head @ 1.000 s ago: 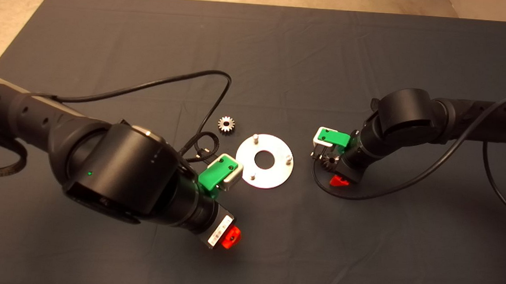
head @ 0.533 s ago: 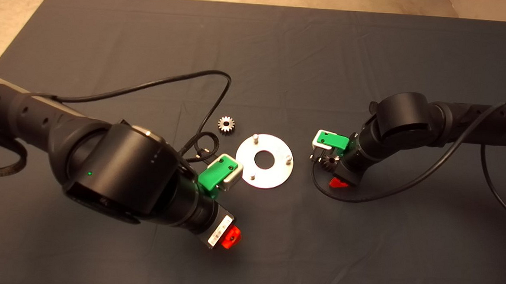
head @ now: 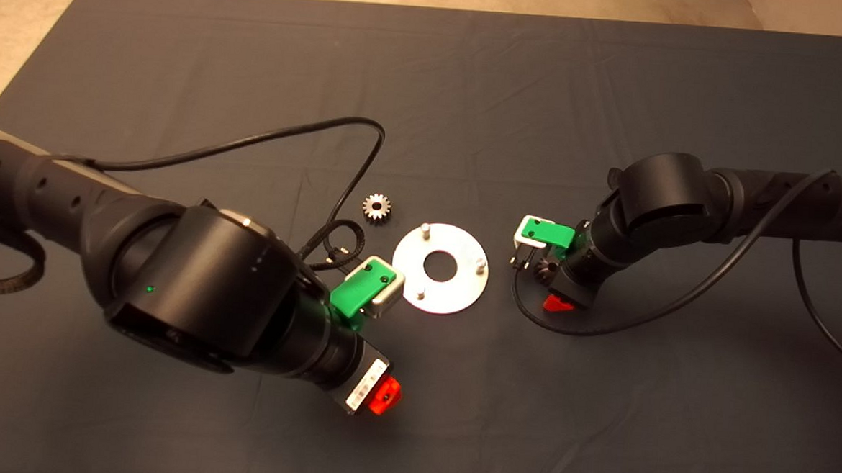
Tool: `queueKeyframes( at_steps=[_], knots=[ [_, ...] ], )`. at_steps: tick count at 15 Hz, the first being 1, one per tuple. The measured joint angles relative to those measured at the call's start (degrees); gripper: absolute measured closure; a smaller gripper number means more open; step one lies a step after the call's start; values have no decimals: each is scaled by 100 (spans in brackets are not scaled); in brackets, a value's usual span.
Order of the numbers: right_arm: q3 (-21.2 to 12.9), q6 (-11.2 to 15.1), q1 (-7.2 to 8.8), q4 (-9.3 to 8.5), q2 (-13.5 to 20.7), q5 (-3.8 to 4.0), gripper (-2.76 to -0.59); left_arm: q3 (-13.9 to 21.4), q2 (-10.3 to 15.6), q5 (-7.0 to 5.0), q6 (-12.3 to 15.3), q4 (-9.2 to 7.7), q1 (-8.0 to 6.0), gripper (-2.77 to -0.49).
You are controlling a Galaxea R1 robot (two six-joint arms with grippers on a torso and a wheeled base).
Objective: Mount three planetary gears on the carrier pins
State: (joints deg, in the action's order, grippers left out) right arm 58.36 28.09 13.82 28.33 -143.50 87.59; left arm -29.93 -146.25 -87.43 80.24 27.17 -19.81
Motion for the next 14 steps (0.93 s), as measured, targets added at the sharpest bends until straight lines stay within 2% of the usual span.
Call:
queueKeyframes(
  at_steps=[6,8,11,14],
  knots=[
    [120,0,0,122,-80,-5,-211,0,-9,-2,0,-9,0,-275],
    [159,-1,0,173,-79,0,-199,0,-9,-2,0,-13,0,-275],
    [197,-1,0,196,-88,0,-198,0,-9,-2,2,-16,0,-275],
    [233,-1,0,215,-108,0,-183,0,-9,-2,1,-17,0,-275]
  ],
)
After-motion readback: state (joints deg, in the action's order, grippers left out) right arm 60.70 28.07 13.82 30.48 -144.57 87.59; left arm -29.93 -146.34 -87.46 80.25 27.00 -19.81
